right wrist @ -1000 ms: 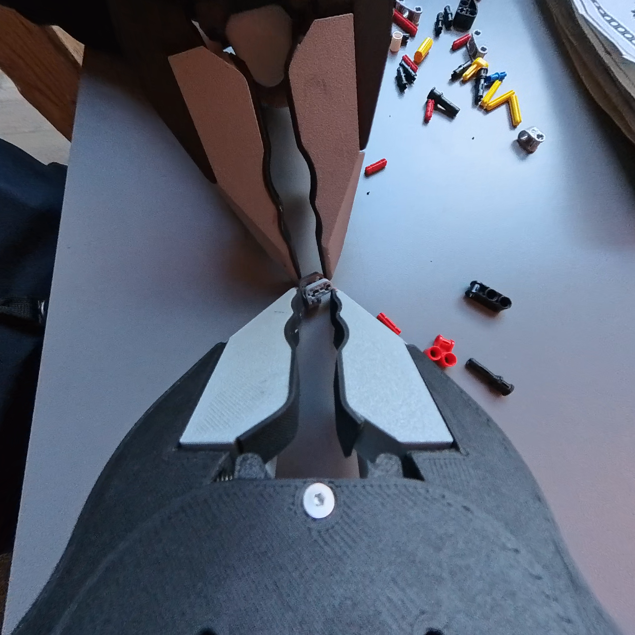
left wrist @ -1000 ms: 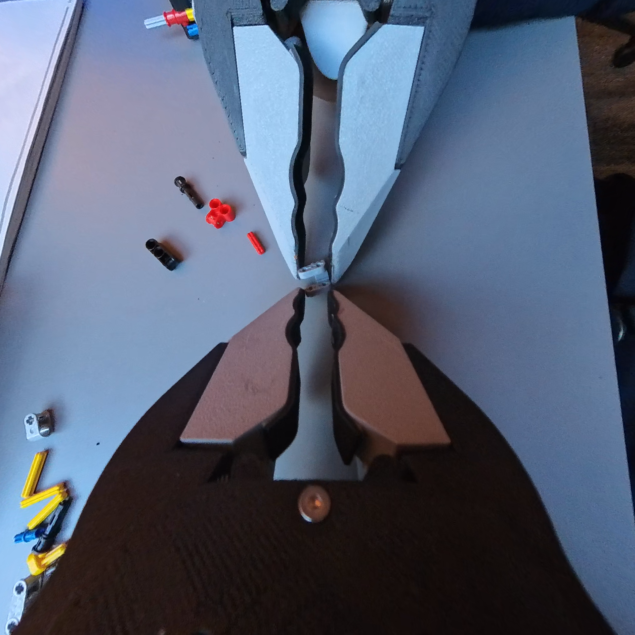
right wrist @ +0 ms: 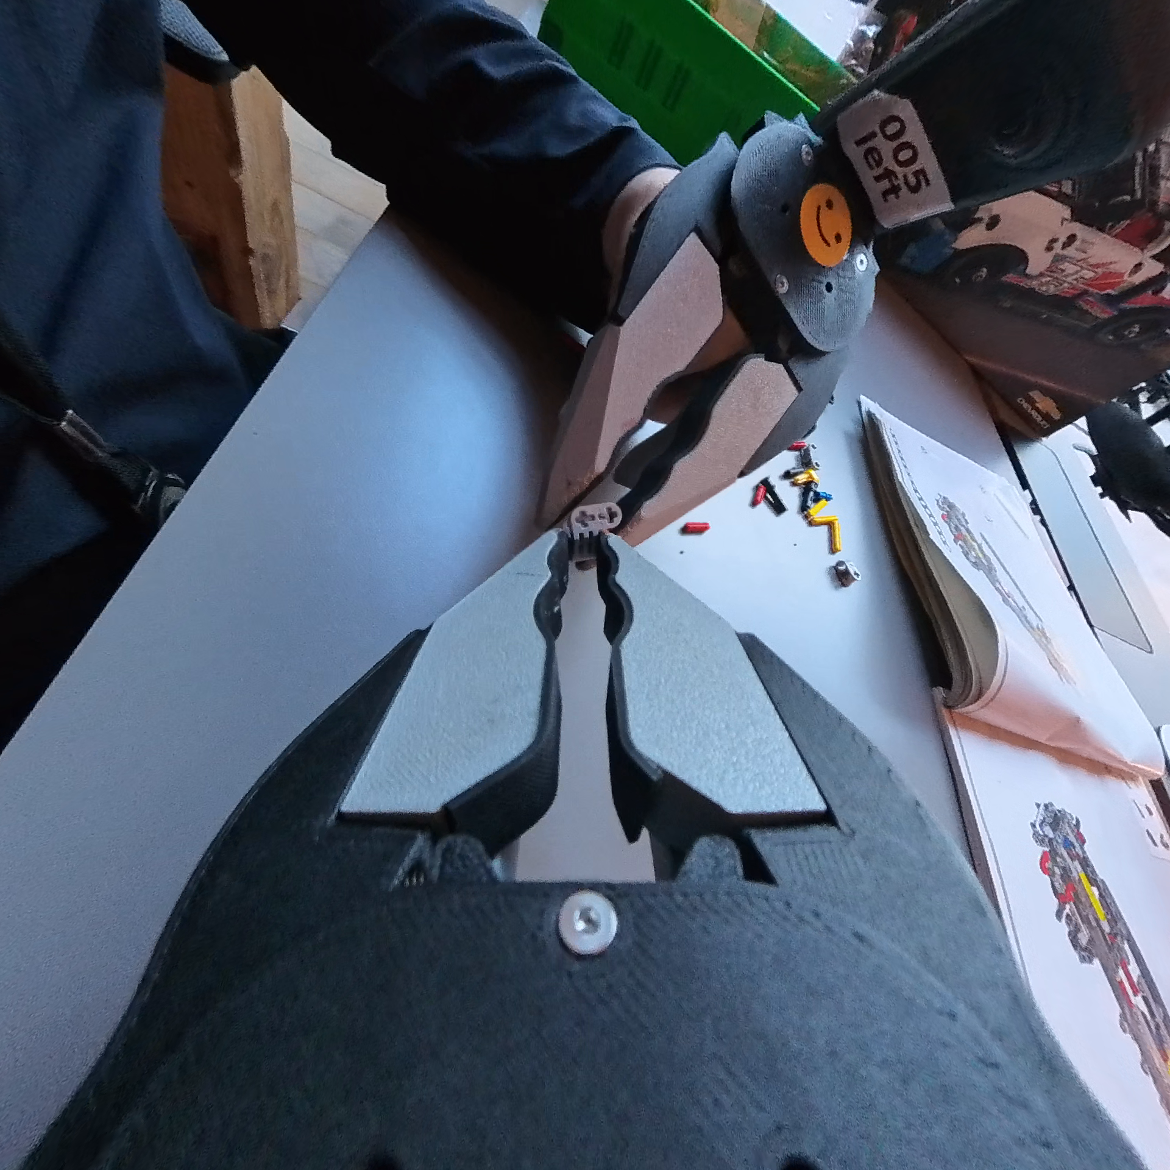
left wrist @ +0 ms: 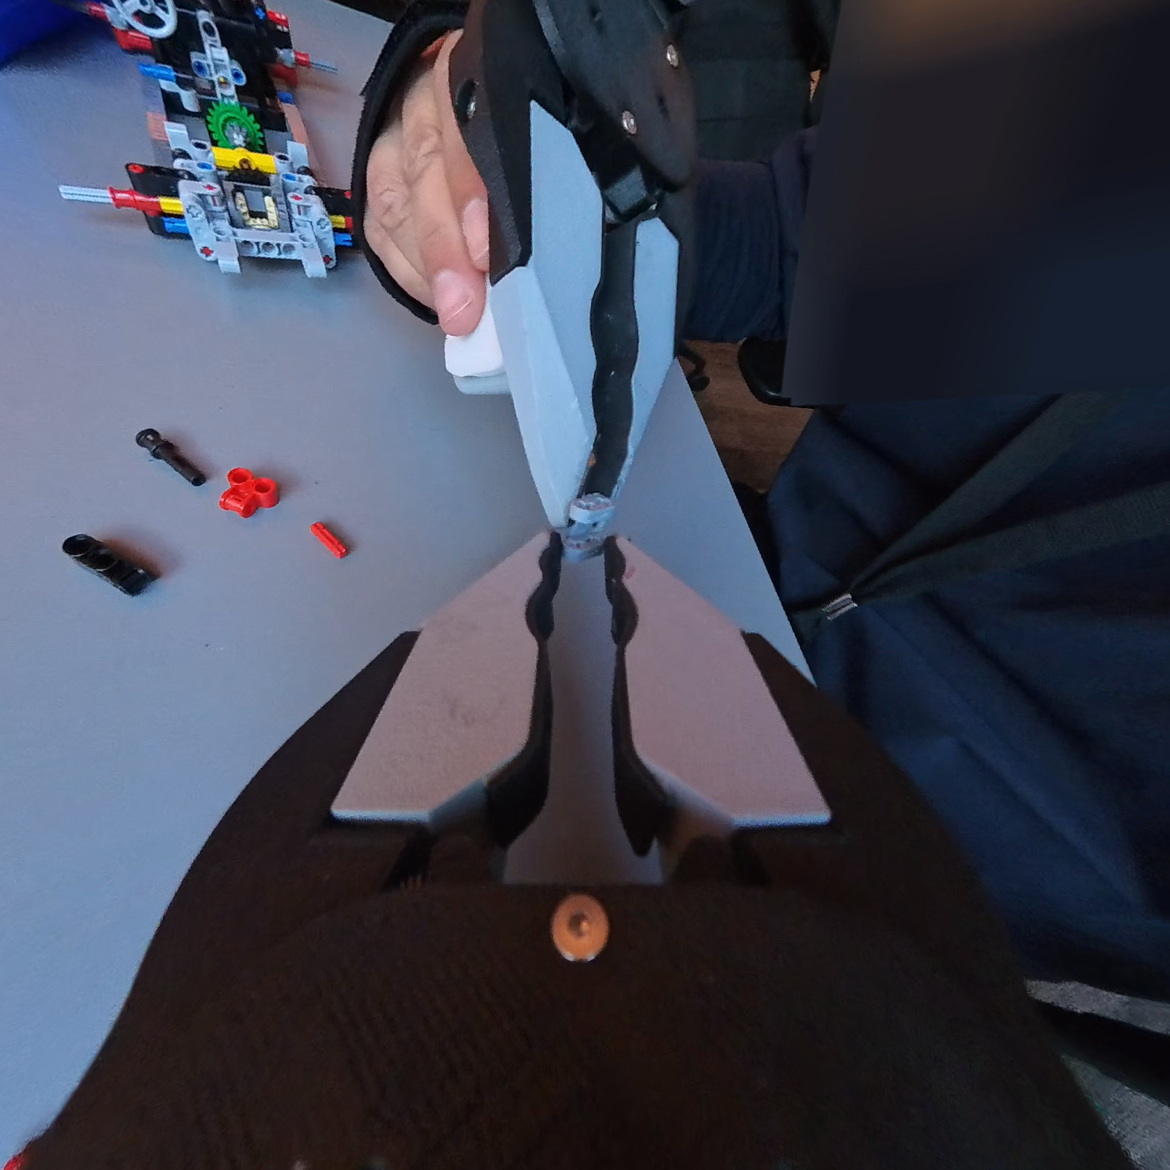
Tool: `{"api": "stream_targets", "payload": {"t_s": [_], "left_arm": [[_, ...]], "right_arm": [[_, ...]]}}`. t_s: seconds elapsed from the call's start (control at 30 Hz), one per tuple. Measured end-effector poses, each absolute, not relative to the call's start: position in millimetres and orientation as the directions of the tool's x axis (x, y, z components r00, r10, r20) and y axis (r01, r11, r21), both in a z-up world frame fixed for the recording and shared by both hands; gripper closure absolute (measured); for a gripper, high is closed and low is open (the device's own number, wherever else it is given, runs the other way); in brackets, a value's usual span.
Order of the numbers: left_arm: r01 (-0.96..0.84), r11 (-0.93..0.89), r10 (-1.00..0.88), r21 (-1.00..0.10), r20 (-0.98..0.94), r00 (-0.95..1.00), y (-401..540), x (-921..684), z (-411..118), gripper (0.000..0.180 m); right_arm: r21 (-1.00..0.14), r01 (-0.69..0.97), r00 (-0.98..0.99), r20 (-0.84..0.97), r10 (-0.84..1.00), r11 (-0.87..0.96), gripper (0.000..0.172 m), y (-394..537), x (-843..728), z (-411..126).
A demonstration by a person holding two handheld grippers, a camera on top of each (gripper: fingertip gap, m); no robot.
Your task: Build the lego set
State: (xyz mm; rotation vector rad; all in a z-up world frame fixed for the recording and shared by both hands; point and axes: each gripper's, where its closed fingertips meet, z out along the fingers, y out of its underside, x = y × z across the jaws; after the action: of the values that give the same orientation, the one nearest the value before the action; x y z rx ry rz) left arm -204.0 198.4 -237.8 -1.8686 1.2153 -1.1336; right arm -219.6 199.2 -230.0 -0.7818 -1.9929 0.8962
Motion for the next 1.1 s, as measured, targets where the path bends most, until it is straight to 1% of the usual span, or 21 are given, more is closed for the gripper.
{"api": "stream_targets", "payload": {"t_s": [0.1,0.17,0.27,0.37,0.43,0.57,0.63,0.7,1.1], "left_arm": [[-0.4,-0.353,-0.934,-0.846,0.291,0.209,199.2,-204.3,-240.3,0.17],[-0.433,-0.335,-0.936,-0.836,0.242,0.257,206.0,-206.2,-247.5,0.17],[-0.542,-0.313,-0.929,-0.78,0.133,0.346,217.6,-209.1,-267.4,0.169],[-0.661,-0.26,-0.927,-0.704,-0.008,0.374,223.9,-210.1,-286.6,0.168],[-0.675,-0.225,-0.922,-0.703,-0.071,0.38,227.5,-208.9,-285.1,0.17],[-0.663,-0.245,-0.915,-0.708,-0.058,0.4,228.4,-210.4,-285.1,0.168],[-0.662,-0.249,-0.919,-0.707,-0.043,0.391,225.7,-212.8,-285.0,0.163],[-0.66,-0.239,-0.921,-0.712,-0.049,0.386,224.8,-215.3,-284.9,0.162],[-0.624,-0.195,-0.926,-0.757,-0.067,0.371,223.6,-208.5,-276.5,0.161]], "right_arm": [[-0.795,0.212,-0.494,0.414,0.765,0.568,0.166,199.7,-219.0,-232.7],[-0.776,0.251,-0.484,0.417,0.769,0.579,0.166,205.4,-219.6,-239.6],[-0.729,0.337,-0.478,0.413,0.775,0.596,0.166,216.0,-220.0,-255.6],[-0.71,0.397,-0.485,0.376,0.79,0.582,0.166,219.7,-219.1,-266.6],[-0.729,0.399,-0.476,0.354,0.805,0.556,0.166,221.6,-218.6,-264.4],[-0.756,0.435,-0.47,0.272,0.84,0.488,0.166,225.5,-217.2,-266.8],[-0.737,0.438,-0.472,0.3,0.829,0.516,0.166,228.6,-216.1,-271.2],[-0.723,0.441,-0.481,0.311,0.82,0.533,0.166,229.3,-214.5,-274.7],[-0.721,0.434,-0.514,0.293,0.806,0.54,0.166,221.6,-213.5,-276.9]]}}
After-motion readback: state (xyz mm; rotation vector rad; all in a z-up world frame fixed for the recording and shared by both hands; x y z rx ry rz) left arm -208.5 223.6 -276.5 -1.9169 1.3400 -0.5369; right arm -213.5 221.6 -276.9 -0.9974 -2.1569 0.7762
